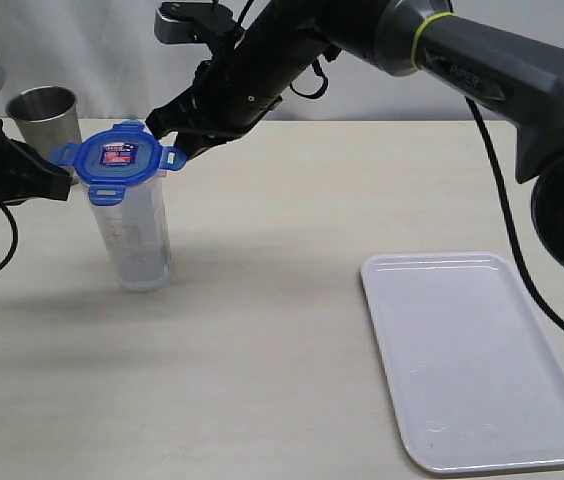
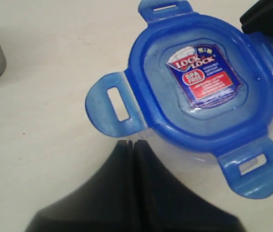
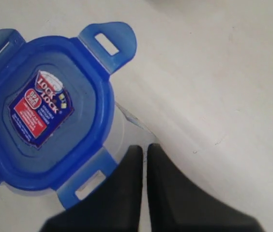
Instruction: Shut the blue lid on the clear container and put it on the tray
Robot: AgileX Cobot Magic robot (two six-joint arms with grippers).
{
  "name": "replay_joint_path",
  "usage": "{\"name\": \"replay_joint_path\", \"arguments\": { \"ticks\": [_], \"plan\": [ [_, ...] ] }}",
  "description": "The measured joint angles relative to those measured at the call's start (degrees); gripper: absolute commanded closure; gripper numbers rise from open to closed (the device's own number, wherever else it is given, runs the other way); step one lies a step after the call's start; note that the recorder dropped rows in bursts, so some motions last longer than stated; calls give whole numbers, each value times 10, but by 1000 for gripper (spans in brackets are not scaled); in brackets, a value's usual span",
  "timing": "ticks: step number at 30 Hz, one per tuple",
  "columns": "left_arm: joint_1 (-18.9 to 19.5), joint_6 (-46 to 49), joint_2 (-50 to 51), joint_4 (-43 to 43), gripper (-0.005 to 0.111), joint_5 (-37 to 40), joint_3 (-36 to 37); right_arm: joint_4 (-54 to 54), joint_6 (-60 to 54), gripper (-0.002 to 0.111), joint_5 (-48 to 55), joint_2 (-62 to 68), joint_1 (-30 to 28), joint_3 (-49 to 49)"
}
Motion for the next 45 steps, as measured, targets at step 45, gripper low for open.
{"name": "replay_joint_path", "arguments": {
  "ticks": [45],
  "plan": [
    [0, -28, -29, 12, 107, -19, 0, 7, 20, 104, -113, 6, 81, -5]
  ]
}}
